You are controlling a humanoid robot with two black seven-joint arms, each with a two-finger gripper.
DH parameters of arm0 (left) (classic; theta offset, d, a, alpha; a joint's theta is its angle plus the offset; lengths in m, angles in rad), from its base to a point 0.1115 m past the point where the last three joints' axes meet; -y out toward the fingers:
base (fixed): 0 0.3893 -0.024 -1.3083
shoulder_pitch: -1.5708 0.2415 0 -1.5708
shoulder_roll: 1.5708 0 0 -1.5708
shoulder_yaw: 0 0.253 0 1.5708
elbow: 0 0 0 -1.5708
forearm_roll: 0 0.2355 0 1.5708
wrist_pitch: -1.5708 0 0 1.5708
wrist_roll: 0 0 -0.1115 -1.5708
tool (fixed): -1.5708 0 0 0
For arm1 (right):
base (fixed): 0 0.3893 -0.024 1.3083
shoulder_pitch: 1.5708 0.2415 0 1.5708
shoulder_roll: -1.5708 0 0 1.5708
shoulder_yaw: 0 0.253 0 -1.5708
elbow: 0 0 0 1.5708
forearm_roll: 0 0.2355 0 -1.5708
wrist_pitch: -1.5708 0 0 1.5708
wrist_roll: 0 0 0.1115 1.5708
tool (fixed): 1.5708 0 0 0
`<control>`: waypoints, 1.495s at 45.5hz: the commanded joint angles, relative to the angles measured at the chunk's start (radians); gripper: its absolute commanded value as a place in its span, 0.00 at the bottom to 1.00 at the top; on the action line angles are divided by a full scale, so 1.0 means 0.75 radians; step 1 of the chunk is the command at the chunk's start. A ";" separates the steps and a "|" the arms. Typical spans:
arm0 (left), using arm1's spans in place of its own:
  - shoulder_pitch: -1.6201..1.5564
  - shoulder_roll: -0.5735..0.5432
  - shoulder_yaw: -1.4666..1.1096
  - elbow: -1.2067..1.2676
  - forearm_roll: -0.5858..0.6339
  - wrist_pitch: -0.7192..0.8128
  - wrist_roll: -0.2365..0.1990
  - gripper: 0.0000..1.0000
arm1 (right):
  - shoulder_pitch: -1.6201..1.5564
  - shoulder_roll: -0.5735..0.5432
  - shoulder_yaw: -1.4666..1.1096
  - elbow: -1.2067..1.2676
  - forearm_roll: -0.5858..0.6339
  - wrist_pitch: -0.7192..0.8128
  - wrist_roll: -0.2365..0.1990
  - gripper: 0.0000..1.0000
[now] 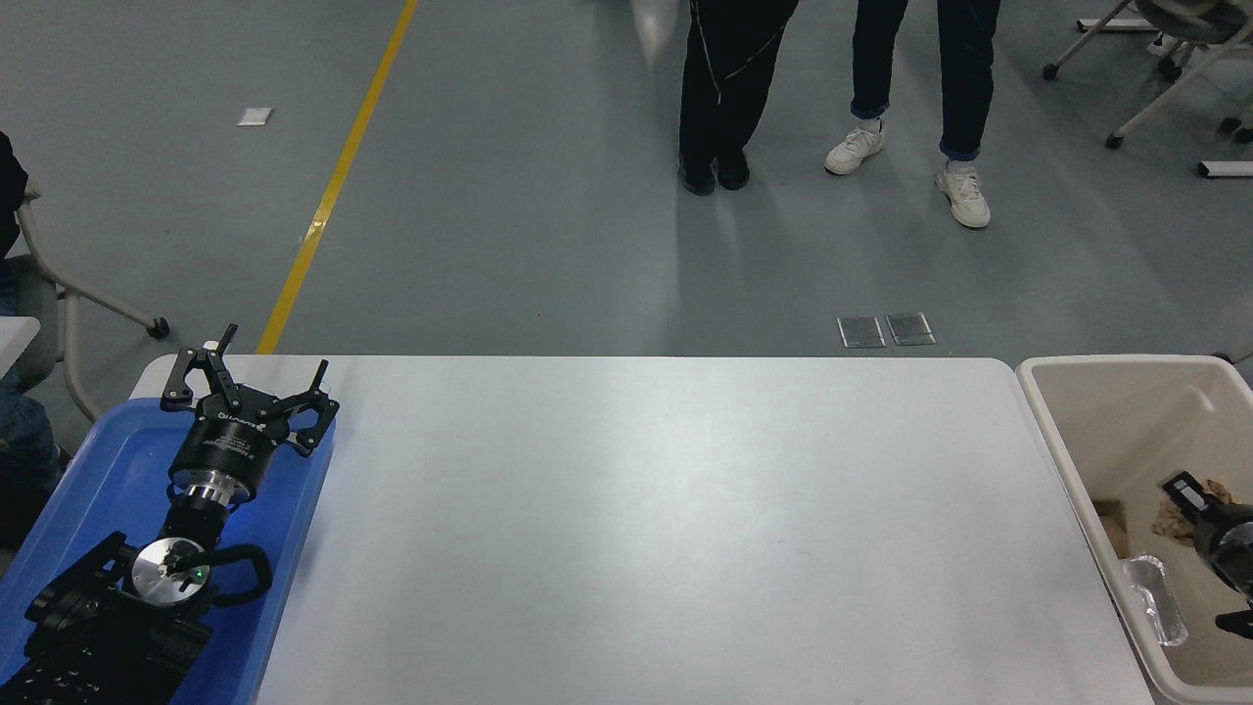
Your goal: Pick up paper ball place in dustbin
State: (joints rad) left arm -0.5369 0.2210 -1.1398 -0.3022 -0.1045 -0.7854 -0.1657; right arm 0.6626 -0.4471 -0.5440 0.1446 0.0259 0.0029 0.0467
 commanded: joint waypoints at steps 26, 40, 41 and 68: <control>0.000 0.000 0.000 0.000 0.000 0.000 0.002 0.99 | 0.736 -0.516 -0.158 1.228 -0.218 0.023 -0.005 1.00; 0.000 0.002 0.000 0.000 0.000 0.000 0.002 0.99 | 1.484 -0.453 -0.722 1.842 -0.288 0.143 -0.009 1.00; 0.000 0.000 0.000 0.000 0.000 0.000 0.002 0.99 | 1.538 -0.433 -0.761 1.867 -0.286 0.158 -0.009 1.00; 0.000 0.000 0.000 0.000 0.000 0.000 0.002 0.99 | 2.270 0.130 -1.015 2.134 -0.063 0.571 -0.007 1.00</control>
State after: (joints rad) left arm -0.5369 0.2222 -1.1397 -0.3021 -0.1042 -0.7854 -0.1642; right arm 2.2241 -0.4560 -1.2687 1.6970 -0.0605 0.3278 0.0411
